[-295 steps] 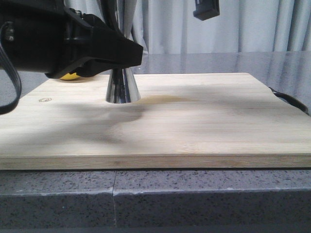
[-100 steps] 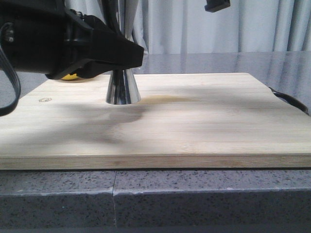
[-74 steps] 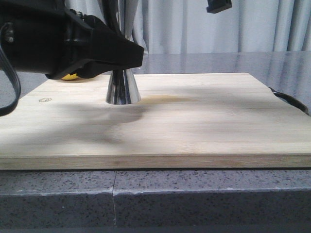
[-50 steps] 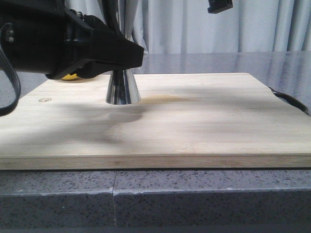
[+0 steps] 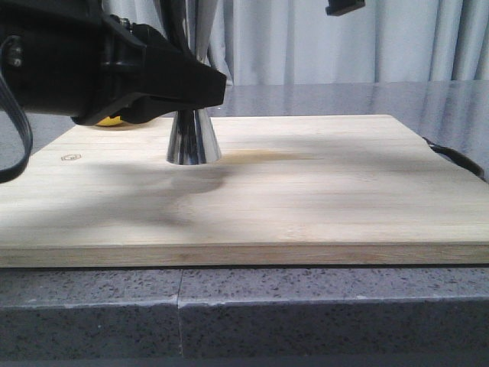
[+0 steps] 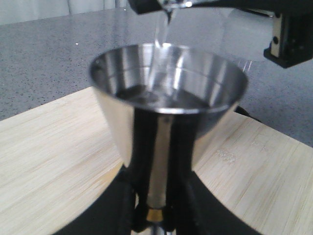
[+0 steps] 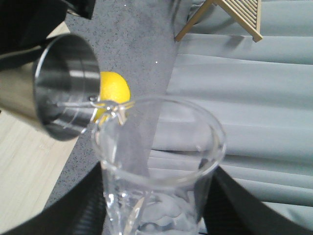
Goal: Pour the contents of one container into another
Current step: 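Keep tilting the beaker to empty it into the jigger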
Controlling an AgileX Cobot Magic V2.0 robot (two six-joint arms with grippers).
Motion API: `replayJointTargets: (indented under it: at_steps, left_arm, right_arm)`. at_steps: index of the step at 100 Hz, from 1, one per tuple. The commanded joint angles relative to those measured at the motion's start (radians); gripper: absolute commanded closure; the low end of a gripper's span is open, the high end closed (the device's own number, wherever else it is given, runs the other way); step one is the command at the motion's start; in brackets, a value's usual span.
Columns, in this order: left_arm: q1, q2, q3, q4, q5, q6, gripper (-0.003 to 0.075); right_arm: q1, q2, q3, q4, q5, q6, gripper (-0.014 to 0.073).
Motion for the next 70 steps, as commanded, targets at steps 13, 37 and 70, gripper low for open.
replayJointTargets:
  at_steps: [13, 37, 70]
  left_arm:
    - [-0.01, -0.03, -0.032, -0.017, -0.078, -0.008, 0.0739]
    - [-0.01, -0.03, -0.032, -0.017, -0.078, -0.008, 0.0739]
    - [-0.01, -0.03, -0.032, -0.017, -0.078, -0.008, 0.0739]
  right_arm:
    - [0.002, -0.043, -0.042, 0.022, 0.001, -0.008, 0.0315]
    - [0.002, -0.043, -0.042, 0.01, 0.001, -0.008, 0.0315]
    - [0.002, -0.043, -0.042, -0.016, 0.001, -0.008, 0.0315]
